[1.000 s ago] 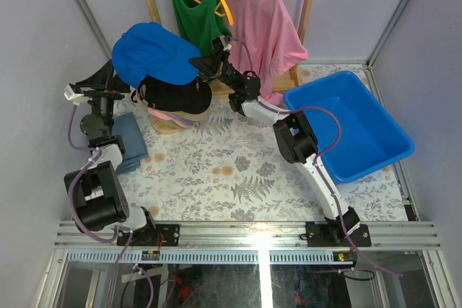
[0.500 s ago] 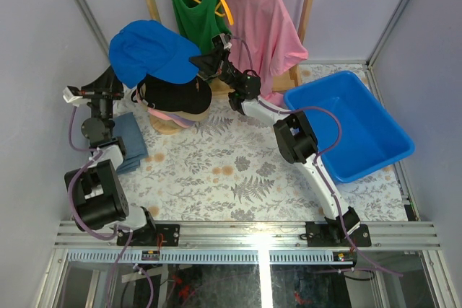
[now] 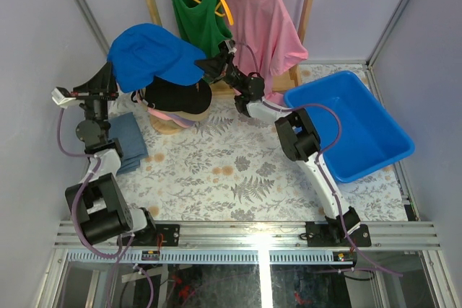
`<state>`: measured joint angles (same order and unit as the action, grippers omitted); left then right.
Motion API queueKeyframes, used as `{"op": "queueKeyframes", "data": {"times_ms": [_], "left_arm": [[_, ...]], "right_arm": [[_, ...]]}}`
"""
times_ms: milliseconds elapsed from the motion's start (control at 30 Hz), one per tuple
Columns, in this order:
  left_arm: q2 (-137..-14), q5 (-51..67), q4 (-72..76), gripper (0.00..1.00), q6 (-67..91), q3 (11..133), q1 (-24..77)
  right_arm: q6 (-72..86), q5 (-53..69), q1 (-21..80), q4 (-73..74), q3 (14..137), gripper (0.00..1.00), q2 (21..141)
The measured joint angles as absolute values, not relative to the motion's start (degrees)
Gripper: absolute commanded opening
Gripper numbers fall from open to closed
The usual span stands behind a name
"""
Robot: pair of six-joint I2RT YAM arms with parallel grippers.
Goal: Stack the hats
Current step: Stack the hat on the hat.
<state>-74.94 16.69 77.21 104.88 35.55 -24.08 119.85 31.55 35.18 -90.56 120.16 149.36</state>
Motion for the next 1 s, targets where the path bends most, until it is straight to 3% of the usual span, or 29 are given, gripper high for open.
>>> {"op": "queueKeyframes", "data": {"times_ms": [1000], "left_arm": [[-69.7,22.7,55.8,0.0,76.1,38.0,-20.9]], "right_arm": [[120.2,35.0,29.6,-90.3,114.9,0.15,151.8]]}}
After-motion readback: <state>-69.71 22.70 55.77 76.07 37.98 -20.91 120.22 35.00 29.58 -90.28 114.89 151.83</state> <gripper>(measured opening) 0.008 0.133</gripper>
